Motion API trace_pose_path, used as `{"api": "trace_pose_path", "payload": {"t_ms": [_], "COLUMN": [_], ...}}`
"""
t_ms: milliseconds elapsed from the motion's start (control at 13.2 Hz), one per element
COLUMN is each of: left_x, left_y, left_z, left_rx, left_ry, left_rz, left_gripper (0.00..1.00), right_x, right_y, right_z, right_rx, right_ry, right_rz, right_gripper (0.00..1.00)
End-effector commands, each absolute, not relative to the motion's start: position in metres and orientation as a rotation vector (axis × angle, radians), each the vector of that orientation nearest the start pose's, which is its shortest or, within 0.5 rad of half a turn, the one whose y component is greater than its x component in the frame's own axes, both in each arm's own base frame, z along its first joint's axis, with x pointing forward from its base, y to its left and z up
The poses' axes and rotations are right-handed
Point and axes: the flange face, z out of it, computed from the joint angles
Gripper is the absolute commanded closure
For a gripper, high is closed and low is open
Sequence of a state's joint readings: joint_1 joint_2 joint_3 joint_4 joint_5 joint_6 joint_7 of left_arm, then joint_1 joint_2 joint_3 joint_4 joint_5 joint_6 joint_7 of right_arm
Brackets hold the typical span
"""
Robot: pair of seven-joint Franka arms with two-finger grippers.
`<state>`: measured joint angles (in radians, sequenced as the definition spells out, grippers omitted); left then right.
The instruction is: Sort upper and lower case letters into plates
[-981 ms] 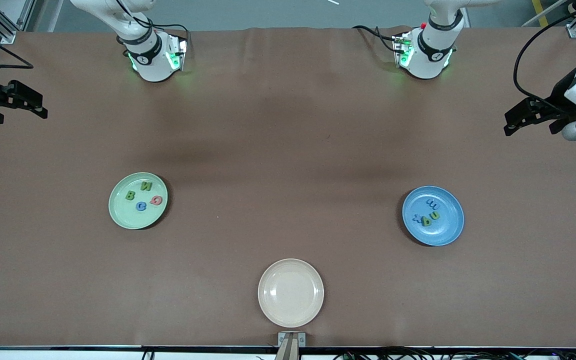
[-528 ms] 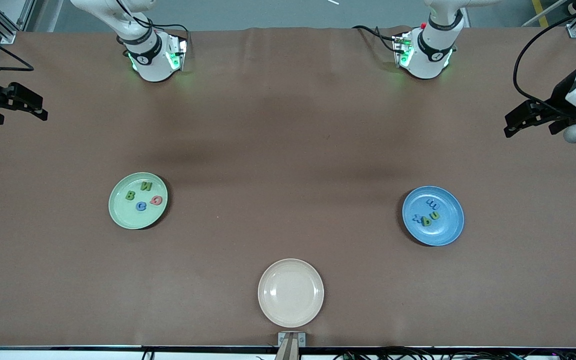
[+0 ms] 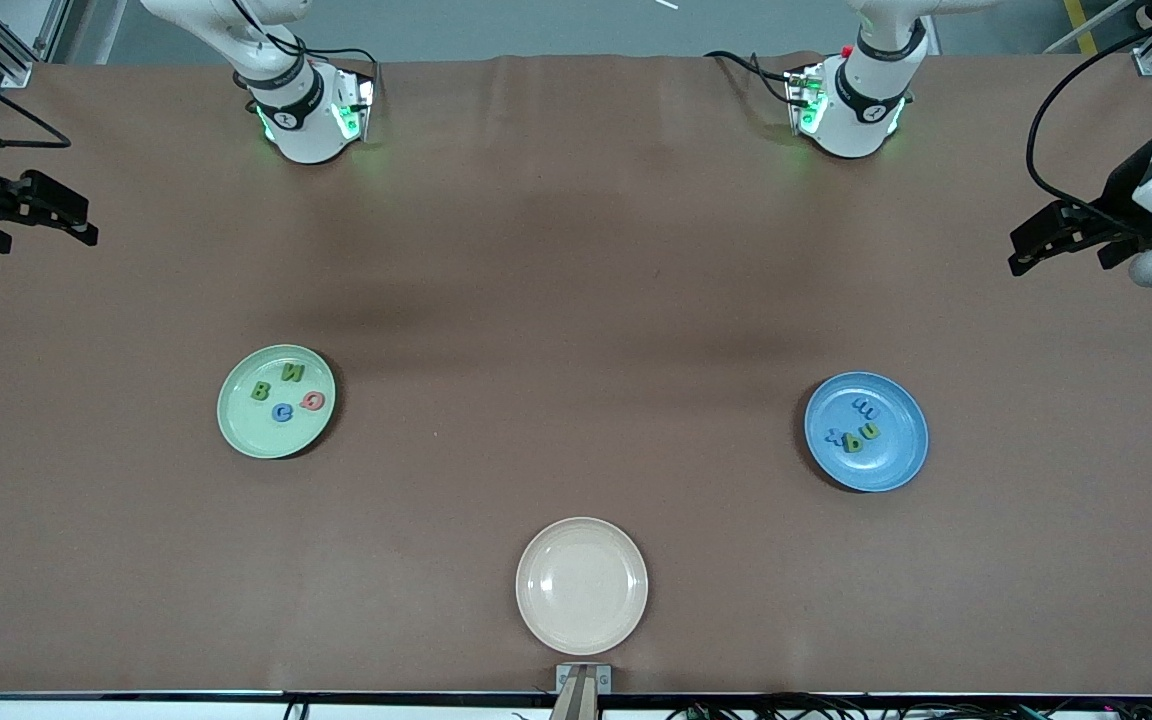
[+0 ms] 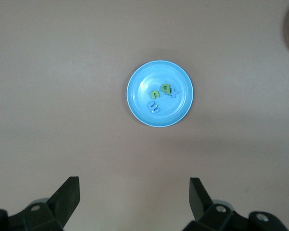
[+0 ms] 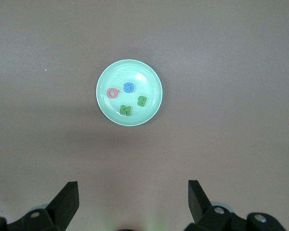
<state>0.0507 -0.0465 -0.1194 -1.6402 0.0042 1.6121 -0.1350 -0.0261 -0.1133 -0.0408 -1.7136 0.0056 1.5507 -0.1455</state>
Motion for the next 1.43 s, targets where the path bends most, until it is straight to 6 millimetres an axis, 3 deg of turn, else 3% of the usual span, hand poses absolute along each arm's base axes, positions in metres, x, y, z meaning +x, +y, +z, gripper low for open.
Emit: {"api": "trace_pose_path", "payload": {"t_ms": [0,1358], "left_x": [0.5445,0.5443], "left_y": [-0.0373,-0.0365], "left_z": [0.6242,0.6299], "left_rx": [-3.128,-3.131], "left_ry": [-0.103,-0.019], "left_rz": [-0.047,-0.046], "left_gripper": [0.00,0.00], "right_x": [0.5181,0.5241], "right_y": [-0.0370,-0.0420], "right_z": [0.6170,0.6123], "right_rx": [-3.109,-3.093], "right_ry": [-0.086,-0.059], "right_rz": [0.070,0.071], "right_gripper": [0.00,0.00]}}
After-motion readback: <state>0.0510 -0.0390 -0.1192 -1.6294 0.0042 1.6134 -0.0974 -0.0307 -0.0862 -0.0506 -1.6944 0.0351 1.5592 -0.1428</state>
